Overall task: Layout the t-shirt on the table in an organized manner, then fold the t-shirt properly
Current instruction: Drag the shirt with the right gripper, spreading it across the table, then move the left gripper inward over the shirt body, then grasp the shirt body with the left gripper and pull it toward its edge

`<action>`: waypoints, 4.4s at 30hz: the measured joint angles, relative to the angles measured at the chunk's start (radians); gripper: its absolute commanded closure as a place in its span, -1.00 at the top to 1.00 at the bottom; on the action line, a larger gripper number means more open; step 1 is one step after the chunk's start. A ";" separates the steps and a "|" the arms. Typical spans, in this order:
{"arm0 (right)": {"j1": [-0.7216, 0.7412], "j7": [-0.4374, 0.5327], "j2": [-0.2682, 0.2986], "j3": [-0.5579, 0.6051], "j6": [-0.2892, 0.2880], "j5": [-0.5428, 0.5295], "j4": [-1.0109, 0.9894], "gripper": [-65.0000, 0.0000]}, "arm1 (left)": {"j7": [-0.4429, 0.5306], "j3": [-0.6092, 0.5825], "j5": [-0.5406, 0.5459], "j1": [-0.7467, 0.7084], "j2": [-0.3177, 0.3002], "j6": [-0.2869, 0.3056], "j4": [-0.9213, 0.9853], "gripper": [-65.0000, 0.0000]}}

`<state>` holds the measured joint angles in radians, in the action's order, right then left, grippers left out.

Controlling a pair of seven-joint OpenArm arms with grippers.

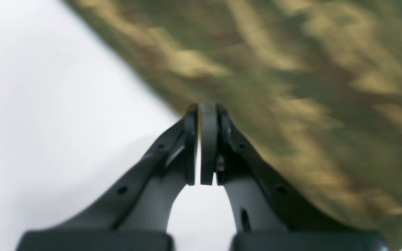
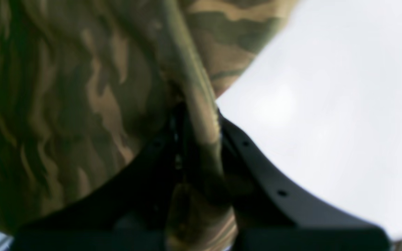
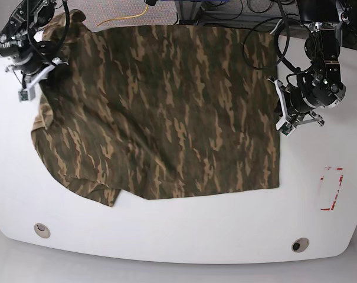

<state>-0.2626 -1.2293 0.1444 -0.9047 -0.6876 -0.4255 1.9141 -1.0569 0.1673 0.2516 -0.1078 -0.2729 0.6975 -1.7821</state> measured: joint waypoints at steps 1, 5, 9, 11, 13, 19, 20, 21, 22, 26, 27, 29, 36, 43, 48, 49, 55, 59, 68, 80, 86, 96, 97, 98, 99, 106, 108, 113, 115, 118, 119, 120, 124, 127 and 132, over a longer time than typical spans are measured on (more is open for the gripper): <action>-0.001 -0.012 -0.009 -0.034 0.000 0.002 0.000 -1.00 | 0.000 0.000 -0.001 0.000 0.000 0.000 0.000 -0.99; -0.008 -0.072 -0.061 -0.127 0.003 0.038 -0.007 -0.81 | 0.000 0.000 -0.001 0.000 -0.002 0.000 0.000 -0.99; -0.005 -0.082 -0.096 -0.131 0.006 0.032 -0.035 -0.22 | 0.000 0.000 0.000 0.000 0.000 0.000 0.000 -0.99; 0.002 -0.073 -0.110 -0.122 0.003 0.019 -0.052 0.01 | 0.000 0.000 0.000 0.000 0.000 0.000 0.000 -0.99; 0.008 -0.072 -0.117 -0.122 0.002 0.002 -0.066 0.05 | 0.000 0.000 -0.001 0.000 0.000 0.000 0.000 -0.99; 0.009 -0.067 -0.123 -0.122 0.003 0.023 -0.089 0.06 | 0.000 0.000 0.000 0.000 0.000 0.000 0.000 -0.99; 0.009 -0.068 -0.124 -0.117 0.003 0.024 -0.090 0.06 | 0.000 0.000 0.001 0.000 0.000 0.000 0.000 -0.99; 0.008 -0.067 -0.124 -0.109 0.003 0.029 -0.090 0.06 | 0.000 0.000 0.003 0.000 0.000 0.000 0.000 -0.99; 0.009 -0.066 -0.123 -0.101 0.003 0.029 -0.090 0.06 | 0.000 -0.002 0.003 0.000 0.001 0.000 0.000 -0.99; 0.016 -0.065 -0.126 -0.086 0.003 0.018 -0.090 0.06 | -0.001 -0.052 -0.001 0.000 0.005 -0.001 0.000 -0.99; 0.016 -0.061 -0.125 -0.086 0.003 0.016 -0.090 0.06 | -0.002 -0.077 0.000 0.000 0.010 -0.004 0.000 -0.99; 0.015 -0.061 -0.123 -0.082 0.003 0.015 -0.090 0.06 | -0.004 -0.134 0.008 0.002 0.037 -0.005 0.000 -0.99; 0.012 -0.062 -0.122 -0.077 0.003 0.019 -0.090 0.06 | 0.005 -0.282 0.030 0.029 0.194 0.004 0.000 -0.99; 0.012 -0.066 -0.113 -0.075 -0.002 0.014 -0.089 0.06 | 0.011 -0.327 -0.126 0.072 0.283 -0.004 -0.002 -0.86; 0.013 -0.064 -0.097 -0.076 -0.002 0.014 -0.089 0.06 | 0.002 -0.380 -0.118 0.061 0.296 0.001 0.021 -0.40; 0.013 -0.062 -0.097 -0.076 -0.002 0.014 -0.089 0.06 | 0.007 -0.380 -0.103 0.061 0.300 0.002 0.033 -0.37; 0.021 -0.065 -0.098 -0.076 -0.002 0.014 -0.089 0.06 | 0.010 -0.381 -0.099 0.070 0.294 -0.001 0.135 -0.63; 0.028 -0.064 -0.098 -0.075 -0.002 0.014 -0.089 0.06 | 0.024 -0.378 -0.082 0.092 0.289 0.000 0.205 -0.68; 0.030 -0.065 -0.097 -0.076 -0.002 0.015 -0.089 0.06 | 0.093 -0.380 -0.020 0.168 0.259 0.012 0.343 -0.68; 0.032 -0.065 -0.100 -0.082 -0.002 0.011 0.047 0.06 | 0.284 -0.294 0.085 0.260 0.145 0.049 0.559 -0.68; 0.038 -0.066 -0.098 -0.082 -0.002 0.008 0.084 0.06 | 0.295 -0.250 0.083 0.303 0.096 0.048 0.612 -0.68; 0.036 -0.066 -0.102 -0.080 -0.002 0.011 0.083 0.07 | 0.337 -0.172 0.068 0.305 0.030 0.048 0.640 -0.68; 0.031 -0.066 -0.103 -0.080 -0.001 0.011 0.083 0.07 | 0.336 -0.167 0.061 0.305 0.024 0.048 0.640 -0.68; 0.029 -0.066 -0.103 -0.079 -0.001 0.011 0.083 0.07 | 0.337 -0.165 0.061 0.305 0.018 0.047 0.640 -0.68; 0.026 -0.066 -0.103 -0.076 -0.002 0.011 0.083 0.07 | 0.336 -0.166 0.061 0.305 0.013 0.047 0.640 -0.68; 0.021 -0.063 -0.105 -0.048 -0.001 0.013 0.064 0.42 | 0.329 -0.163 0.060 0.305 -0.011 0.045 0.639 -0.68; 0.035 -0.062 -0.098 -0.046 -0.002 0.012 0.027 0.68 | 0.329 -0.163 0.060 0.305 -0.011 0.044 0.639 -0.68; 0.086 -0.062 -0.070 -0.024 -0.001 0.023 -0.101 0.93 | 0.328 -0.162 0.059 0.305 -0.011 0.044 0.639 -0.68; 0.090 -0.062 -0.048 0.027 -0.001 0.029 -0.129 0.75 | 0.328 -0.162 0.059 0.305 -0.011 0.044 0.639 -0.68; 0.098 -0.059 -0.033 0.099 -0.005 0.018 -0.145 0.33 | 0.328 -0.162 0.058 0.305 -0.011 0.043 0.638 -0.68; 0.101 -0.055 -0.035 0.106 -0.005 0.013 -0.145 0.19 | 0.328 -0.162 0.058 0.305 -0.011 0.043 0.638 -0.68; 0.104 -0.054 -0.036 0.112 -0.006 0.005 -0.145 -0.03 | 0.328 -0.162 0.058 0.305 -0.011 0.043 0.637 -0.68; 0.104 -0.048 -0.033 0.129 -0.010 0.006 -0.149 -0.71 | 0.328 -0.162 0.060 0.305 -0.011 0.043 0.637 -0.68; 0.092 -0.058 -0.031 0.148 -0.010 0.023 -0.163 -1.00 | 0.328 -0.162 0.056 0.305 -0.011 0.043 0.637 -0.68; 0.093 -0.034 -0.030 0.172 -0.010 0.004 -0.245 -0.94 | 0.328 -0.162 0.057 0.305 -0.011 0.043 0.637 -0.68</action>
<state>-0.1699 -1.2629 0.1143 -0.7326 -0.6971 -0.4213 1.6691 -0.7288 0.0051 0.3088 0.1974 -0.2840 0.7410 -1.1446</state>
